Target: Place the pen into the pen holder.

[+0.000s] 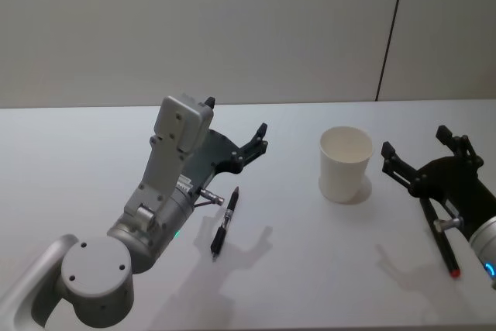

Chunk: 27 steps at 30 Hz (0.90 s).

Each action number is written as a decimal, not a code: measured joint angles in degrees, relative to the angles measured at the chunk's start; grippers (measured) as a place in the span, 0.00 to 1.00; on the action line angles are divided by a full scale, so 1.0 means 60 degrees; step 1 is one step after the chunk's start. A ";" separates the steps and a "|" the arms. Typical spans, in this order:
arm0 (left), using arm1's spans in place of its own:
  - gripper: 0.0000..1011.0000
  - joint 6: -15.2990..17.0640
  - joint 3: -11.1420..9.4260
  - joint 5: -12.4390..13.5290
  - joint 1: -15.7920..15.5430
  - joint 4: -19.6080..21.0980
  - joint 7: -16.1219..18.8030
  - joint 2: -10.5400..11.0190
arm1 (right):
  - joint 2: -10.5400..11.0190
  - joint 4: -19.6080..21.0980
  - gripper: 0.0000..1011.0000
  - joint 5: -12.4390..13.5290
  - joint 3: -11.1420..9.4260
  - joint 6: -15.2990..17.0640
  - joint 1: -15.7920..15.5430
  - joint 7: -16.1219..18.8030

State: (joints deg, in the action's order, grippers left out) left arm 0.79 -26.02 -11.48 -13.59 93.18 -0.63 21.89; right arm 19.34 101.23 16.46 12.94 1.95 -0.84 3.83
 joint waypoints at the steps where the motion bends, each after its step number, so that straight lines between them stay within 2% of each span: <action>1: 1.00 0.0000 0.0000 0.0000 0.0000 0.0000 0.0000 0.0000 | 0.0000 0.0000 0.99 0.0000 0.0000 0.0000 0.0001 0.0000; 27: 1.00 0.0000 0.0000 0.0000 0.0000 -0.0001 0.0000 0.0000 | 0.0000 0.0000 0.99 0.0000 0.0000 0.0000 0.0000 0.0000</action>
State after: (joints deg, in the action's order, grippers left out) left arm 0.79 -26.03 -11.48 -13.59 93.17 -0.63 21.89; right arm 19.33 101.23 16.46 12.94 1.95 -0.84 3.83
